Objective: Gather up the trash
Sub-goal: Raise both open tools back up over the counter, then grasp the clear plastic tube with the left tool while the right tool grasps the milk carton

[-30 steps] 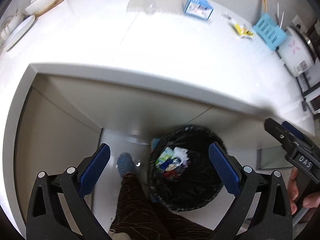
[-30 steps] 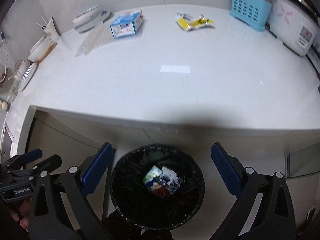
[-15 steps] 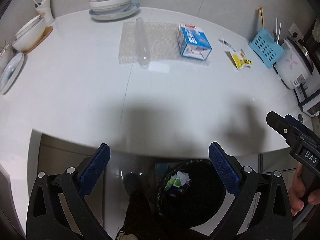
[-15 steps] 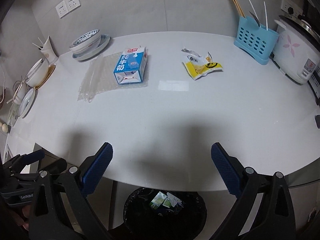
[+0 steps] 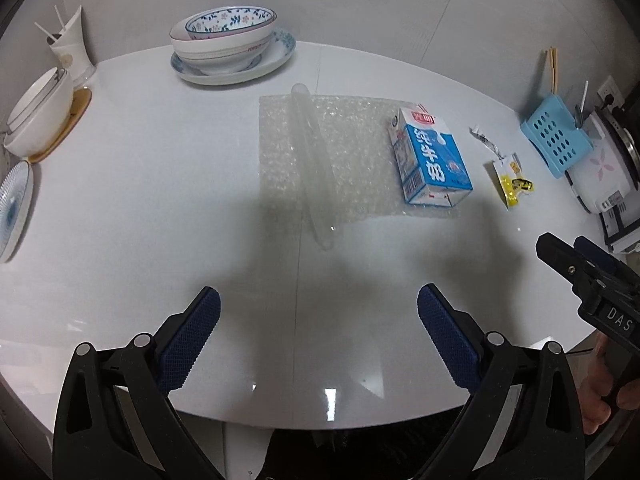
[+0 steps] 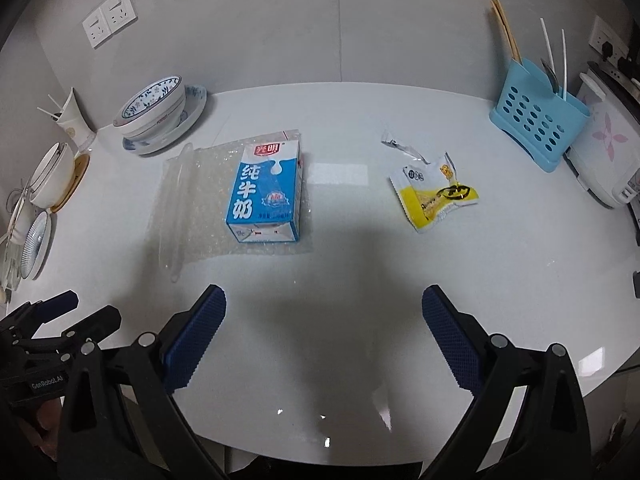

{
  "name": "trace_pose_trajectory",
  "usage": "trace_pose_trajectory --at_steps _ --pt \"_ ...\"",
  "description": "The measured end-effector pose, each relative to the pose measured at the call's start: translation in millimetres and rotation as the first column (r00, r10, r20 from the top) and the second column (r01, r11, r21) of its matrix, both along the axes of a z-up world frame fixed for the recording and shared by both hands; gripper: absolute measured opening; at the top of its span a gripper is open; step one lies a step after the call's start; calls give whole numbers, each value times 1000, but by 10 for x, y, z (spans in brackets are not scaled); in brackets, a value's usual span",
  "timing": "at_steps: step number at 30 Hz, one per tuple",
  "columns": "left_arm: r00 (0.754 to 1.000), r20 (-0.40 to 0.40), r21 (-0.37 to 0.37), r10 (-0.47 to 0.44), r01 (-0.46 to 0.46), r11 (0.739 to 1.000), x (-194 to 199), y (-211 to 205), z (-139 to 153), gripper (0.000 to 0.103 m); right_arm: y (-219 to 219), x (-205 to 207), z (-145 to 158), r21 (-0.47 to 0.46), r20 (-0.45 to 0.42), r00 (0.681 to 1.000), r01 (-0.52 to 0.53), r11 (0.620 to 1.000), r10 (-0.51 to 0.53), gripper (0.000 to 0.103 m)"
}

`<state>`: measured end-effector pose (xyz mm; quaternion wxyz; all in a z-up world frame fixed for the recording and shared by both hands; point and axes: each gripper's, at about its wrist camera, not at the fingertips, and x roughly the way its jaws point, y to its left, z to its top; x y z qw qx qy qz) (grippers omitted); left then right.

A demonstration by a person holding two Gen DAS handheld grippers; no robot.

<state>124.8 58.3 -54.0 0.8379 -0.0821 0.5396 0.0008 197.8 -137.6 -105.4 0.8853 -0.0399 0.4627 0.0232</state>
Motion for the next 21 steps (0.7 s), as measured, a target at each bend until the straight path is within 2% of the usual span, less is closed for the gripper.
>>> trace_pose_trajectory --at_steps 14,21 --pt "998 -59 26 6 -4 1000 1169 257 -276 96 406 886 -129 1 -76 997 20 1000 -20 93" --pt "993 -115 25 2 1 1000 1638 243 -493 95 534 1182 -379 -42 -138 990 22 999 -27 89"
